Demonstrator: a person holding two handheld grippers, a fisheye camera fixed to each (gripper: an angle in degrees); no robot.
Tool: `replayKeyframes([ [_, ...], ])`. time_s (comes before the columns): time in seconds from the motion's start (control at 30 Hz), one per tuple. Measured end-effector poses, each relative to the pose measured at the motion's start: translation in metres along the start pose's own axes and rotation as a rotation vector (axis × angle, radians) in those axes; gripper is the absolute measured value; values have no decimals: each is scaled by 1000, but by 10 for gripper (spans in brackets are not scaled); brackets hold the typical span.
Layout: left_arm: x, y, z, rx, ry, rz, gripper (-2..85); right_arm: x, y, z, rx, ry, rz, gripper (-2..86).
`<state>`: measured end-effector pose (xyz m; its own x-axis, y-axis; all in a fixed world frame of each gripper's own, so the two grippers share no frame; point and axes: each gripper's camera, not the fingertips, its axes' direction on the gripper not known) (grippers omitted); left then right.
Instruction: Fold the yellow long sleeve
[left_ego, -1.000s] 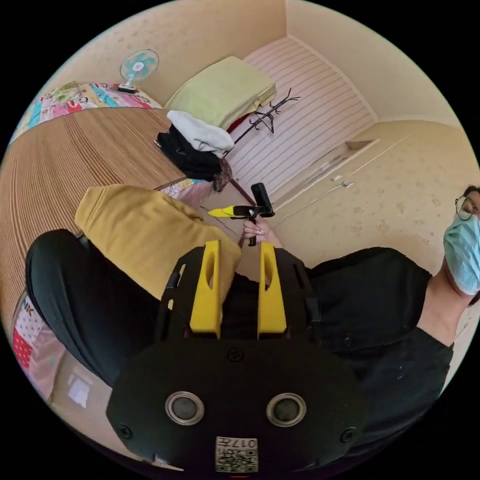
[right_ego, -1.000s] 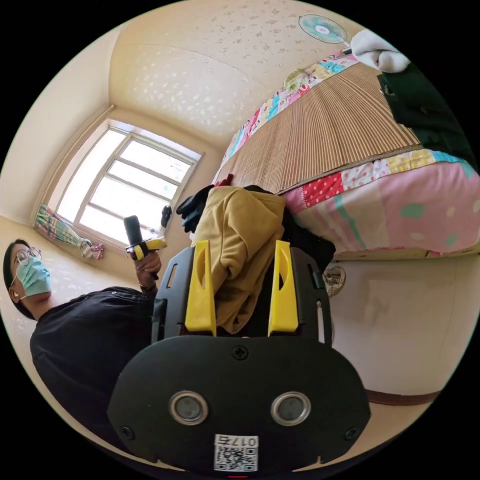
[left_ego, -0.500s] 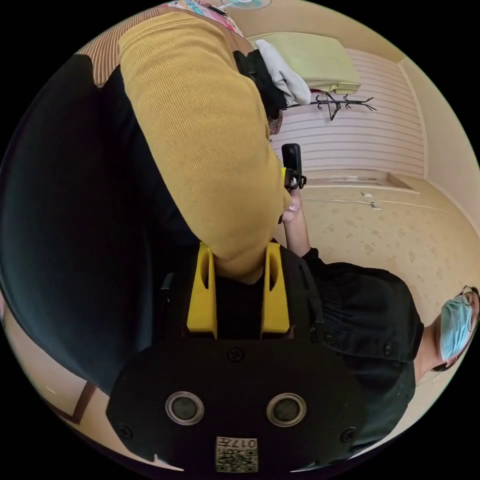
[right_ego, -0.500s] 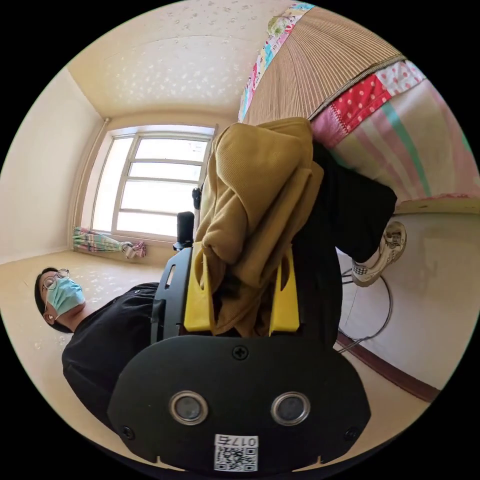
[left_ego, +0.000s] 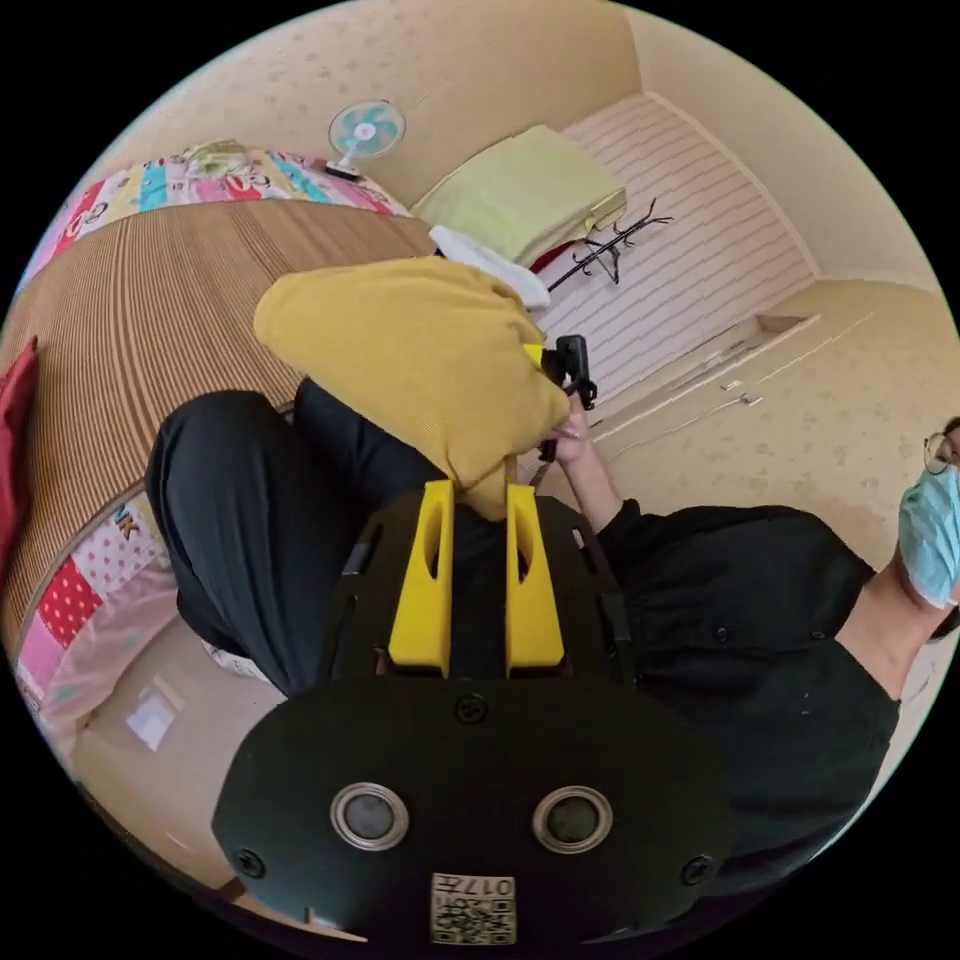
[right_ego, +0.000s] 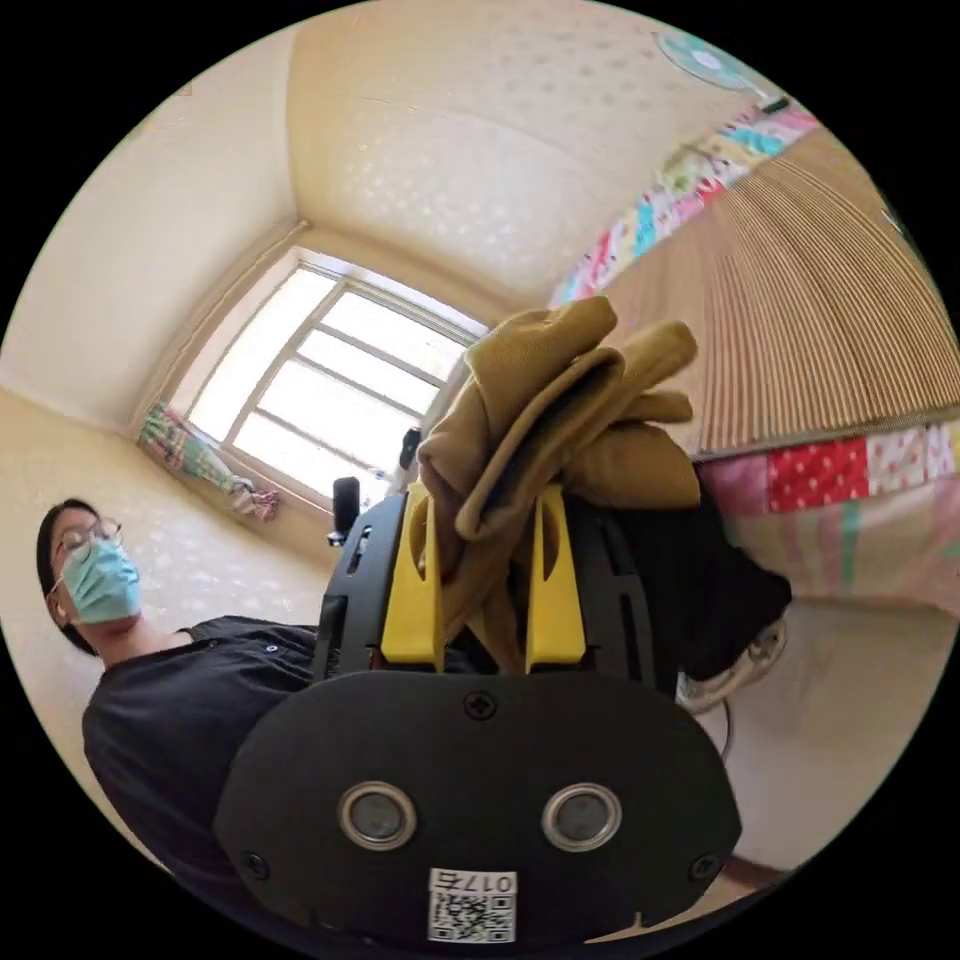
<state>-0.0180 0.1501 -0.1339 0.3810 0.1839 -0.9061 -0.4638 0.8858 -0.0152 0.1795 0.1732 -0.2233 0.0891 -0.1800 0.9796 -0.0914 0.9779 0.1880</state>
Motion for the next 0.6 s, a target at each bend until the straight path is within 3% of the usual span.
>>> replayKeyframes([
  [0.07, -21, 17, 14, -2, 59, -88, 79, 12, 19, 0, -12, 50, 32, 156],
  [0.17, -30, 31, 23, 65, 129, -137, 137, 22, 50, -32, 117, -99, 59, 178],
  [0.27, -28, 22, 37, 74, 109, -158, 165, 31, 74, -65, 234, -144, 140, 219],
  [0.33, -25, 7, 58, -11, 39, -168, 177, 34, 83, -75, 231, -150, 181, 244],
  [0.5, -20, -9, 106, -118, -24, -187, 124, 35, 99, -55, 19, -152, 205, 284],
  [0.6, -7, -3, 113, -74, -48, -162, 77, 30, 109, -43, 34, -237, 222, 292],
])
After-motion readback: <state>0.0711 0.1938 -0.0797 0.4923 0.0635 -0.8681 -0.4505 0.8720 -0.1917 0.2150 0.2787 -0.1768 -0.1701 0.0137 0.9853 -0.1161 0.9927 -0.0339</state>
